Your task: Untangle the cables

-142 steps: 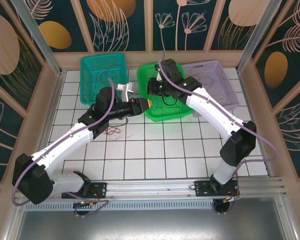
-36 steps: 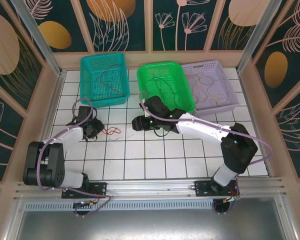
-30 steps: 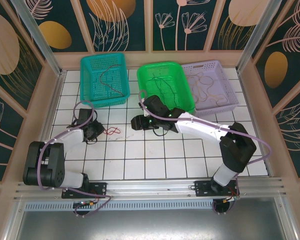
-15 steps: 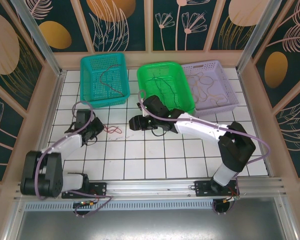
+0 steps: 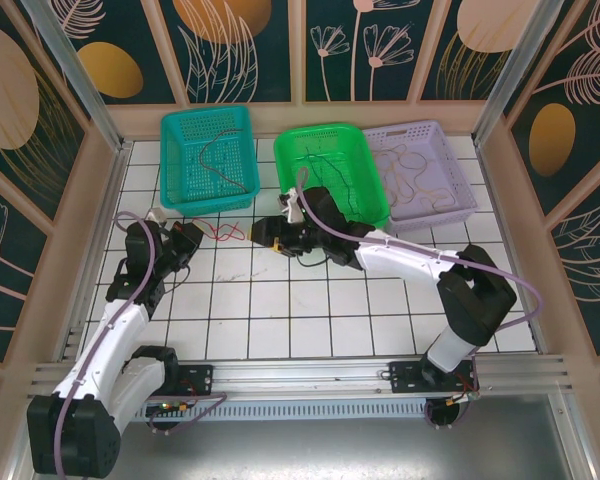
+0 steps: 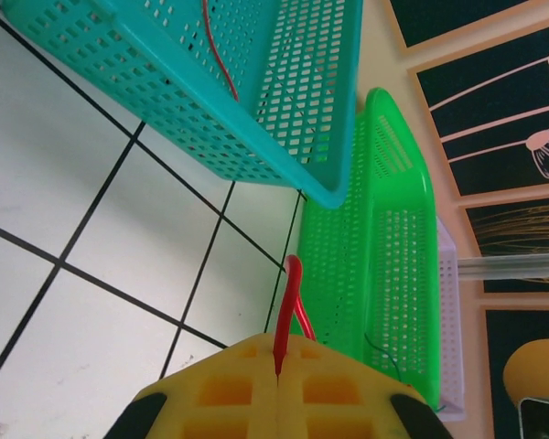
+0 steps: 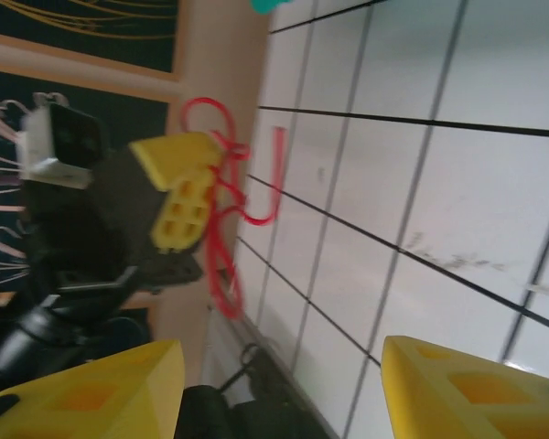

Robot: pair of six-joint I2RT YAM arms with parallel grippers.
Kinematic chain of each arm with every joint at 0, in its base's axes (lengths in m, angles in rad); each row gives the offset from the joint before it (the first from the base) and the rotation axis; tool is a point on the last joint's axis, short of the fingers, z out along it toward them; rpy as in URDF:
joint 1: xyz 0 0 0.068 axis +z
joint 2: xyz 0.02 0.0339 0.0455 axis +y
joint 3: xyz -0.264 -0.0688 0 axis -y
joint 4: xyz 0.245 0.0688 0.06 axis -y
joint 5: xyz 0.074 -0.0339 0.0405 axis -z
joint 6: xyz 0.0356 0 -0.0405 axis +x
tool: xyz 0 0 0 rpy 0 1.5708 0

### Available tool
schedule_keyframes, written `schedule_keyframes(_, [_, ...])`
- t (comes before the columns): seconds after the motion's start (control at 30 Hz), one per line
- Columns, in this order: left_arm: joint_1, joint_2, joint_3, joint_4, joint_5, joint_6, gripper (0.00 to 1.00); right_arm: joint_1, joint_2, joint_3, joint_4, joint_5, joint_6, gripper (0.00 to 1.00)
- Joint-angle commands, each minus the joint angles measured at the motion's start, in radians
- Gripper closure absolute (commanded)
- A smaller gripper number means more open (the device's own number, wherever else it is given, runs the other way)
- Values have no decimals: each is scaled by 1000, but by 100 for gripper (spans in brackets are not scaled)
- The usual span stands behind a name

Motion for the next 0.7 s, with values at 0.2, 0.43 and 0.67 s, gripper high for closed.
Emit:
schedule_keyframes(0.2, [3,20,62,4,46,-41,100,34,-11,18,115,-15,97,45])
schedule_keyframes(0.43, [3,10,70,-14,83,-27,100,63,52,82,84,53,61,60])
schedule_keyframes(0.67, [2,-15,77,-53,126,10,100,57,60,195,-140,150,-124,88])
